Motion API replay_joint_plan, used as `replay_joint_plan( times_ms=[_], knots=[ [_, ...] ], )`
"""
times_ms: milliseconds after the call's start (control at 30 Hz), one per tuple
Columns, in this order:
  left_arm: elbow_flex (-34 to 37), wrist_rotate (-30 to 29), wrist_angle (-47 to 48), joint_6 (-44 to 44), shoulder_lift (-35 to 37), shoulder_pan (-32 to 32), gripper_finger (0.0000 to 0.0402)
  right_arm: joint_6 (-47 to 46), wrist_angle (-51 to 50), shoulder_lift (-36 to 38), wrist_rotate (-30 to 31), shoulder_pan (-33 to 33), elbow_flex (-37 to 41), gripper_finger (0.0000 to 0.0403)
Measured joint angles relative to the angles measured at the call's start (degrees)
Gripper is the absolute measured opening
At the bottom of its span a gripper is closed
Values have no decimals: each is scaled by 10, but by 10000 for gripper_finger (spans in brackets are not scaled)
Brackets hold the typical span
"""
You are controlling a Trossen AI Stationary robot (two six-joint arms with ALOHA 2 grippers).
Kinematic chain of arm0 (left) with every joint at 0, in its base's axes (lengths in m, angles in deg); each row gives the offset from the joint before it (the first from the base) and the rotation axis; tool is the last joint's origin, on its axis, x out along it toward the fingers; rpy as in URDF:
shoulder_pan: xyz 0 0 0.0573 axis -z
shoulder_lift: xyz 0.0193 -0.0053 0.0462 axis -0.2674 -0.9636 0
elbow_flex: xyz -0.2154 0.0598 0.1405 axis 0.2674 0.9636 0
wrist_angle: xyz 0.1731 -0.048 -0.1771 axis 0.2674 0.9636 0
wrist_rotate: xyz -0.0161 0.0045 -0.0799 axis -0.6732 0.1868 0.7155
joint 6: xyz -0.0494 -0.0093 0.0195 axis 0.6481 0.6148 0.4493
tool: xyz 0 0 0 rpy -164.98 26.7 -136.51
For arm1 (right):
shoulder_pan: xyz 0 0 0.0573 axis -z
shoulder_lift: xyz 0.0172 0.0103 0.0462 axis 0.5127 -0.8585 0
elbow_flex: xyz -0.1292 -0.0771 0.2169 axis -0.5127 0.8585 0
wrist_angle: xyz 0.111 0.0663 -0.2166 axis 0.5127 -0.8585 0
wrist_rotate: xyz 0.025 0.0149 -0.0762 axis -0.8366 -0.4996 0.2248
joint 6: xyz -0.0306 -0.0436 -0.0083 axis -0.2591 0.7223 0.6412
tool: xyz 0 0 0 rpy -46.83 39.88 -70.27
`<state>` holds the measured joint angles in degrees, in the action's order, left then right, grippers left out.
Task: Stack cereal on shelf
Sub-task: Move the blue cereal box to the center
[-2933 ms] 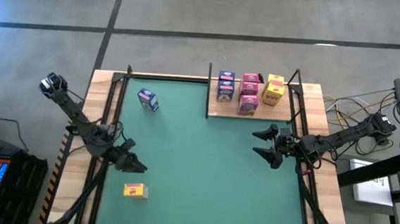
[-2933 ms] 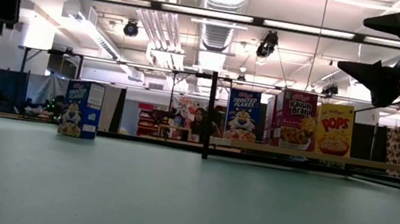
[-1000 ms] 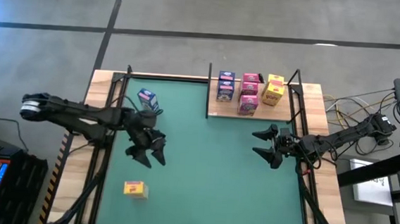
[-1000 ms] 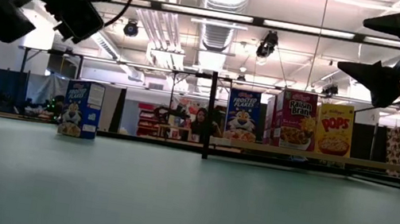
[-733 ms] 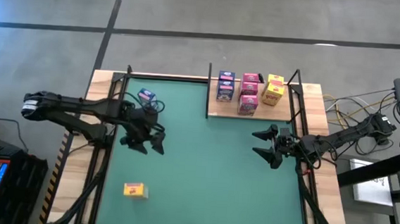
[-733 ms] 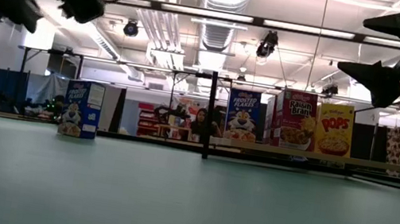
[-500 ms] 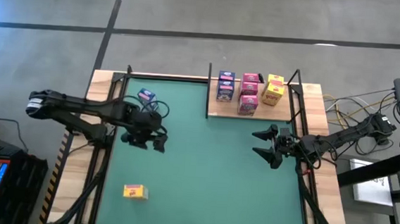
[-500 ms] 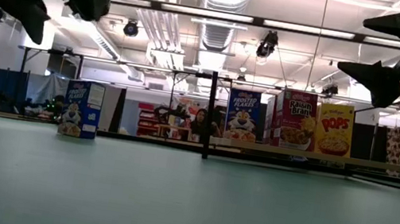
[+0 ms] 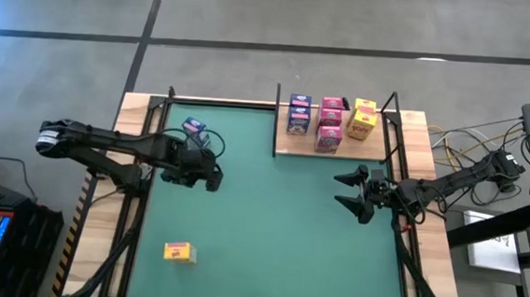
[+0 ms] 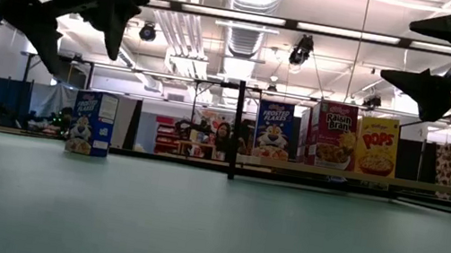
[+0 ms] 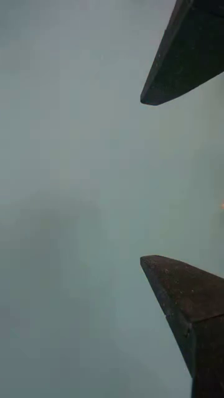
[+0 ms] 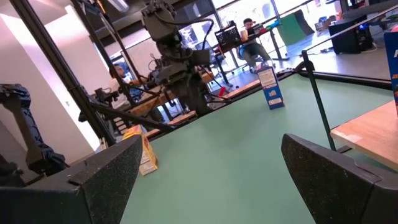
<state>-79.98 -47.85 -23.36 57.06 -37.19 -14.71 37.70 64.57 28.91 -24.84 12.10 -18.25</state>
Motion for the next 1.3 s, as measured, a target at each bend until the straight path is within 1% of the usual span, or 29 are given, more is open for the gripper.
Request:
replay_joint_plan(
  times_ms=[100, 167, 267, 333, 400, 500, 633, 767, 867, 1033, 1200, 1300],
  knots=[
    [-9, -70, 25, -9, 11, -7, 398, 0, 0, 0, 0, 0, 0, 373],
    [-16, -146, 43, 18, 16, -9, 398, 0, 0, 0, 0, 0, 0, 373],
    [-21, -275, 68, 72, 17, -10, 398, 0, 0, 0, 0, 0, 0, 373],
    [-25, -324, 72, 67, 17, -17, 398, 0, 0, 0, 0, 0, 0, 373],
    [-28, -338, 77, 42, 16, -34, 398, 0, 0, 0, 0, 0, 0, 373],
    [-29, -340, 81, 17, 16, -78, 398, 0, 0, 0, 0, 0, 0, 373],
    [-29, -327, 90, -5, 13, -152, 398, 0, 0, 0, 0, 0, 0, 373],
    [-29, -322, 71, -62, 4, -217, 398, 0, 0, 0, 0, 0, 0, 373],
    [-29, -315, 54, -105, -8, -253, 398, 0, 0, 0, 0, 0, 0, 373],
    [-28, -314, 53, -163, -25, -278, 400, 0, 0, 0, 0, 0, 0, 373],
    [-28, -360, 20, -206, -31, -279, 400, 0, 0, 0, 0, 0, 0, 373],
    [-28, -370, 18, -227, -34, -281, 400, 0, 0, 0, 0, 0, 0, 373]
  ],
)
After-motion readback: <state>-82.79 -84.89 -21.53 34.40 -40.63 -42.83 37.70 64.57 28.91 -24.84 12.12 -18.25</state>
